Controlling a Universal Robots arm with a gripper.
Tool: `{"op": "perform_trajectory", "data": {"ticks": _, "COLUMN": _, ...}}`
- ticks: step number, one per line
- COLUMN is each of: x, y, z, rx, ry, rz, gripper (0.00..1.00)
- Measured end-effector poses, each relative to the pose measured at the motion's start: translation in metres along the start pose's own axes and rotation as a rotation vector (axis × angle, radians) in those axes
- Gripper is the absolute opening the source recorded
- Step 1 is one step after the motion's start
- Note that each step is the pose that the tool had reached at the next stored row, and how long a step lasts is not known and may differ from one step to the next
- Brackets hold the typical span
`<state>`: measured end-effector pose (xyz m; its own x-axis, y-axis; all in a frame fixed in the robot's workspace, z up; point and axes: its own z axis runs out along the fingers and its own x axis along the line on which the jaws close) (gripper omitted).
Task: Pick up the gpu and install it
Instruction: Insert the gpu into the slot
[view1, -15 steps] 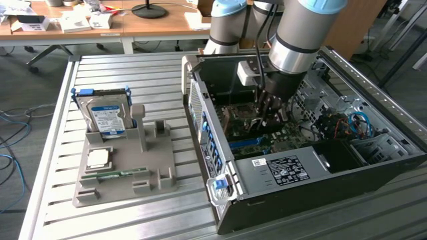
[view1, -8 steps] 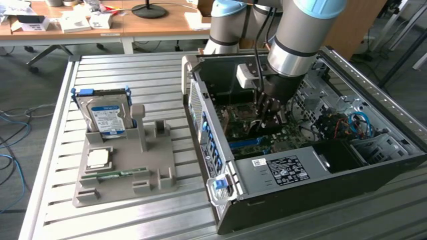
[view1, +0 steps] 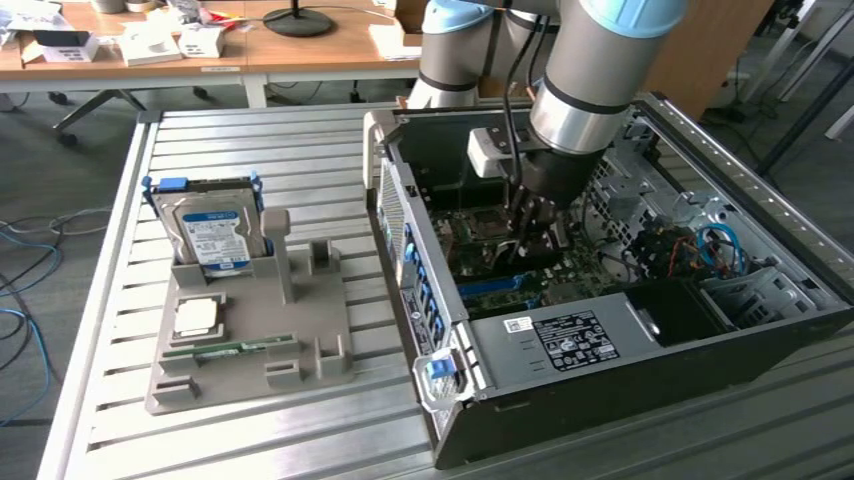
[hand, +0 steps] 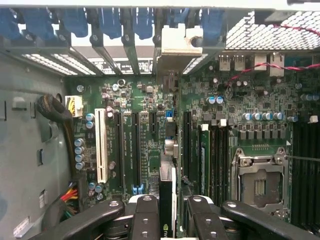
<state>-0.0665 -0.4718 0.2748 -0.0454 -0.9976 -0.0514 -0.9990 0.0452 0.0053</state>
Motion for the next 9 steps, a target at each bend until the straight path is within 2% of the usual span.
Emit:
{"op": "perform_trajectory", "data": {"ticks": 6, "x": 0.0001, "y": 0.0006, "z": 0.0001, "rx": 0.0, "ry": 0.0003, "rz": 0.0, "gripper": 0.26}}
{"op": "perform_trajectory", "data": {"ticks": 9, "x": 0.0002, "y": 0.0039, "z": 0.0004, "rx": 0.0001, "ry": 0.0001, "rz": 0.0, "gripper": 0.26}}
